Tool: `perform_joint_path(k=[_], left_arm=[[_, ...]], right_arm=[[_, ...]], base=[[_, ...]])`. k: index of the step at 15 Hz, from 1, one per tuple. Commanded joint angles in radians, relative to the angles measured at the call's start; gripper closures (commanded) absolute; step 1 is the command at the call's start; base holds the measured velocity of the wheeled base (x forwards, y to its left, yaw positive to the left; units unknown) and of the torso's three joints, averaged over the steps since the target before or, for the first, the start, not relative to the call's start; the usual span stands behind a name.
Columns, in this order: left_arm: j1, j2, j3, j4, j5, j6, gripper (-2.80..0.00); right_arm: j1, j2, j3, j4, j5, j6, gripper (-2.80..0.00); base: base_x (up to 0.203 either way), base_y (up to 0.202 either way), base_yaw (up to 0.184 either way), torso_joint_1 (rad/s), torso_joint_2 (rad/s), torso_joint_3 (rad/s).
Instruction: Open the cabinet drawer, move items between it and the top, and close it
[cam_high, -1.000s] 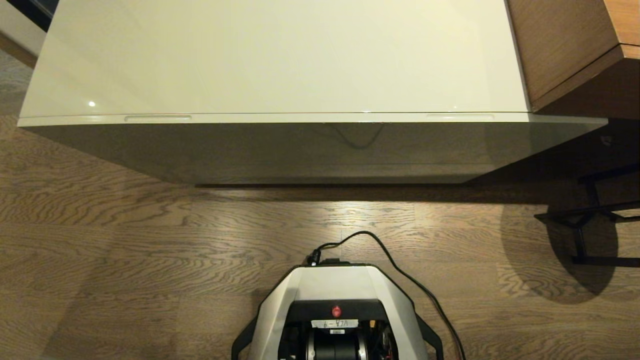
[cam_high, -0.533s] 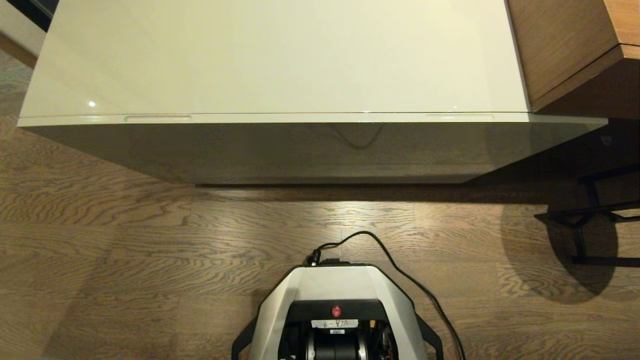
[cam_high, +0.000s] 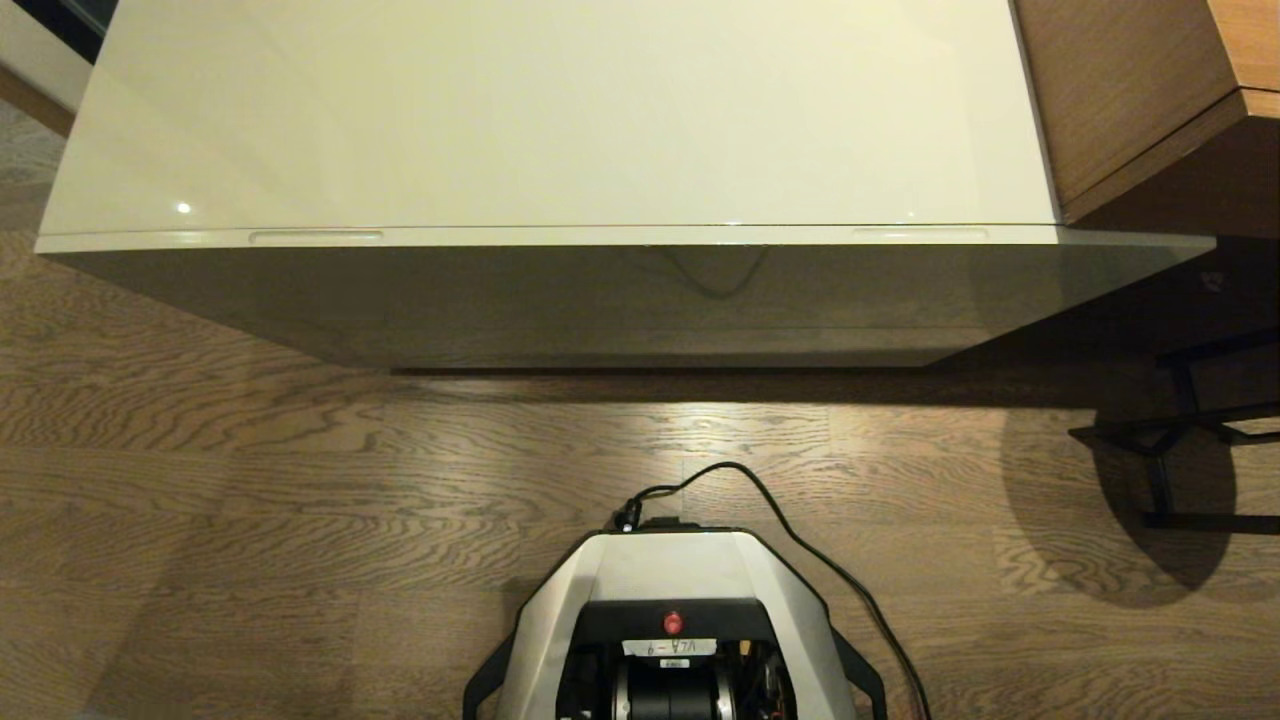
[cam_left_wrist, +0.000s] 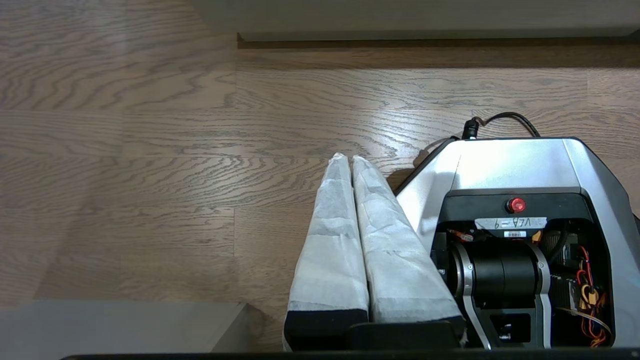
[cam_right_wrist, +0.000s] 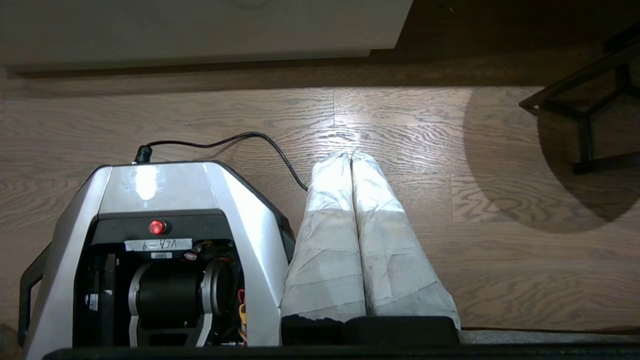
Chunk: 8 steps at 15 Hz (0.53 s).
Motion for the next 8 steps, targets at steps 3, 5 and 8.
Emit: perform_joint_path(k=[3, 5, 8], left_arm=[[0.001, 0.002, 0.000, 0.000, 0.001, 0.000, 0.00], [0.000, 0.002, 0.000, 0.000, 0.001, 0.000, 0.00], [0.001, 0.001, 0.000, 0.000, 0.001, 0.000, 0.00]], right_arm=[[0.002, 0.001, 0.002, 0.000, 0.000, 0.000, 0.00], [0.002, 0.001, 0.002, 0.000, 0.000, 0.000, 0.00], [0.002, 0.001, 0.002, 0.000, 0.000, 0.000, 0.00]], base=[[0.000, 0.000, 0.000, 0.000, 0.00, 0.000], [0.000, 0.000, 0.000, 0.000, 0.00, 0.000], [0.000, 0.000, 0.000, 0.000, 0.00, 0.000]])
